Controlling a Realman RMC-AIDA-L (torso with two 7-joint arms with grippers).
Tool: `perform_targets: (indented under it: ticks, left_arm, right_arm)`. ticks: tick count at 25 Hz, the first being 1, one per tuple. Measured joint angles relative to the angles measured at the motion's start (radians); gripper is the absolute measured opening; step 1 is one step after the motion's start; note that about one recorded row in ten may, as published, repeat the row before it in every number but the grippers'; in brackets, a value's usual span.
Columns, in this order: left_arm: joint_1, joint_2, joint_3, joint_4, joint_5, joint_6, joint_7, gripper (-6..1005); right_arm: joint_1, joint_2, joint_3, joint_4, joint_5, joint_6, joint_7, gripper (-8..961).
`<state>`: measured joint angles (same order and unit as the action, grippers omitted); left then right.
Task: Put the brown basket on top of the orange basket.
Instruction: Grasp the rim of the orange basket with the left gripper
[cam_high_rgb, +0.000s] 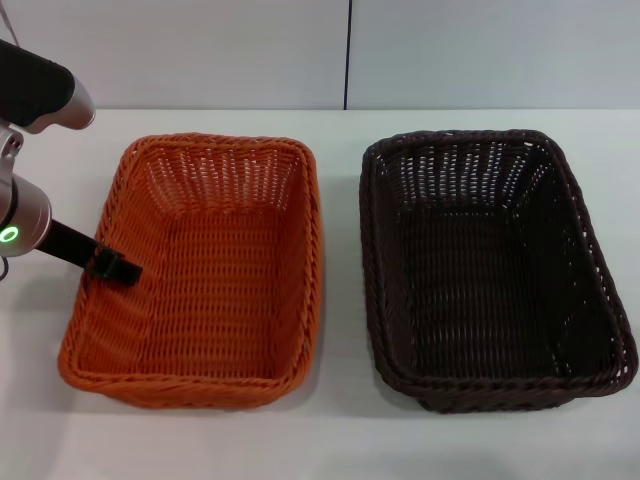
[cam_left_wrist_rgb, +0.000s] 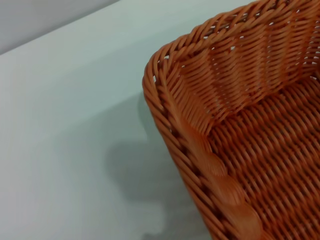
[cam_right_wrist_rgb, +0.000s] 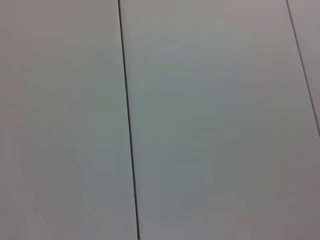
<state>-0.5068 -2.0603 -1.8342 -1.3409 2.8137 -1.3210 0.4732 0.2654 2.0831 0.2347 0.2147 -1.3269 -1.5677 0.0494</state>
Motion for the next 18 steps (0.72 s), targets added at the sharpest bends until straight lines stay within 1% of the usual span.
perform_targets:
  ticks: [7, 11, 18]
  left_arm:
    - [-0.007, 0.001, 0.013, 0.004, 0.013, 0.002, -0.001, 805]
    - [-0.007, 0.001, 0.022, -0.001, 0.014, 0.002, -0.001, 532]
    - [-0.007, 0.002, 0.022, -0.004, 0.014, -0.003, 0.000, 378]
  right_arm:
    - [0.000, 0.000, 0.000, 0.000, 0.000, 0.000, 0.000, 813]
    - [0.000, 0.000, 0.000, 0.000, 0.000, 0.000, 0.000, 813]
    - [0.000, 0.000, 0.000, 0.000, 0.000, 0.003, 0.000, 813]
